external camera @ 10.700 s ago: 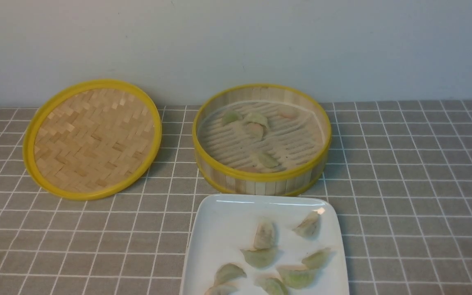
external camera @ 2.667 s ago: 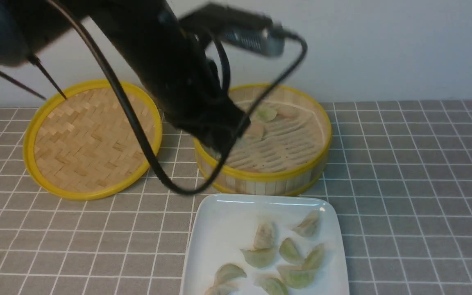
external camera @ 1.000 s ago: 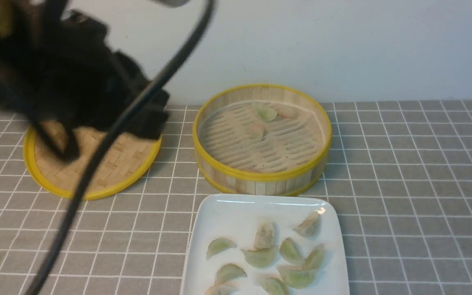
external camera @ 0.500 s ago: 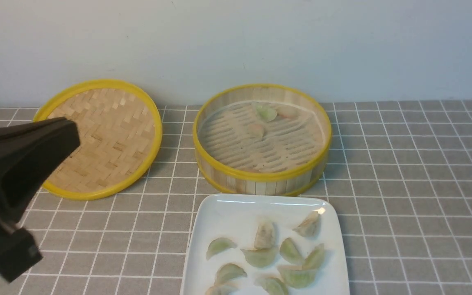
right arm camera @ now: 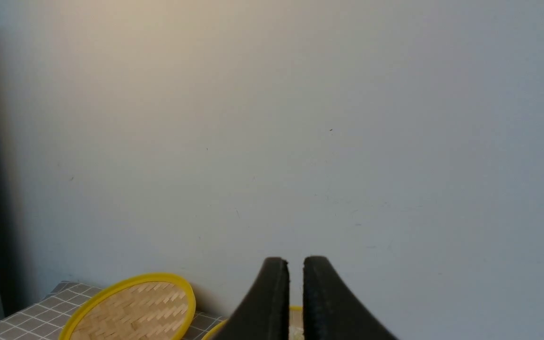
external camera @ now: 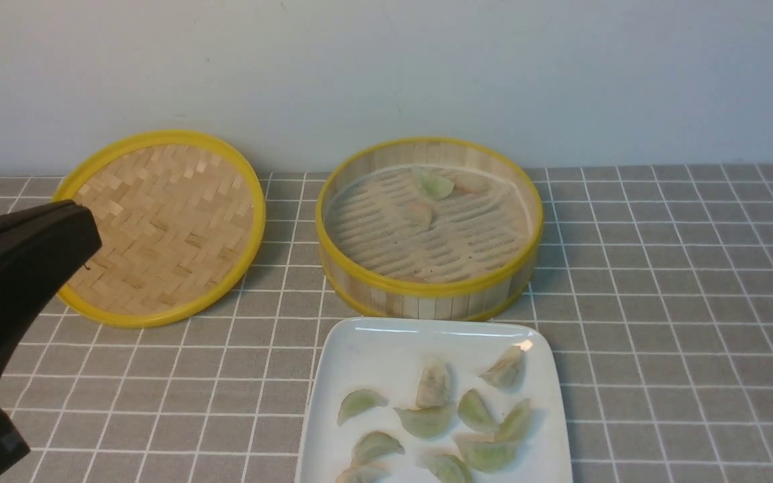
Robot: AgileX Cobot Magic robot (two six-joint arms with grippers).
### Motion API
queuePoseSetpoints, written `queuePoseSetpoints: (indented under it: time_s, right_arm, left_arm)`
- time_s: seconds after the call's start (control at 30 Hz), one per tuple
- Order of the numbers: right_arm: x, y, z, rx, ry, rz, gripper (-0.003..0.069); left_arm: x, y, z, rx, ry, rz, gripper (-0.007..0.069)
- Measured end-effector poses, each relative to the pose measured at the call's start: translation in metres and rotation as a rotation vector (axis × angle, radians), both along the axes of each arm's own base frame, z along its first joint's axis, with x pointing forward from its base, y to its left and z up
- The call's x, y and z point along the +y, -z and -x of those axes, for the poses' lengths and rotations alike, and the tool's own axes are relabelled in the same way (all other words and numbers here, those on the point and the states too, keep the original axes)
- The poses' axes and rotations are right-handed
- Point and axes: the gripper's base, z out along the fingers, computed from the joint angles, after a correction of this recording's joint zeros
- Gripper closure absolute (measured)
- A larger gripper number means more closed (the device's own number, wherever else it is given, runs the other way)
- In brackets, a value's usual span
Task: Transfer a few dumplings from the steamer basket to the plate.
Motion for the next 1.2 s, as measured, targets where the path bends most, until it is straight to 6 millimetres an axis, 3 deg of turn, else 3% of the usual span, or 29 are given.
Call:
queuePoseSetpoints:
  time_s: [0.3,0.37,0.47,0.63,0.83,1.2]
  right_arm:
    - [0.0,0.0,0.0,0.0,0.0,0.0,0.0622]
    - [0.0,0.0,0.0,0.0,0.0,0.0,0.0622]
    - [0.0,0.0,0.0,0.0,0.0,0.0,0.0622]
    - [0.0,0.0,0.0,0.0,0.0,0.0,0.0622]
    - [0.0,0.0,0.0,0.0,0.0,0.0,0.0622]
    - [0.0,0.0,0.0,-0.001,0.001,0.0,0.0622]
  left_arm:
    - [0.001,0.01,-0.002,-0.041,-0.011,-0.123,0.0629]
    - [0.005,0.022,-0.001,-0.027,-0.037,-0.142,0.0629]
    - [0.017,0.049,0.002,0.018,-0.127,-0.144,0.0629]
    - [0.041,0.114,0.016,0.076,-0.357,-0.107,0.0629]
    - [0.052,0.178,0.028,0.102,-0.502,-0.109,0.0629]
    - [0.053,0.196,0.031,0.223,-0.506,-0.165,0.0629]
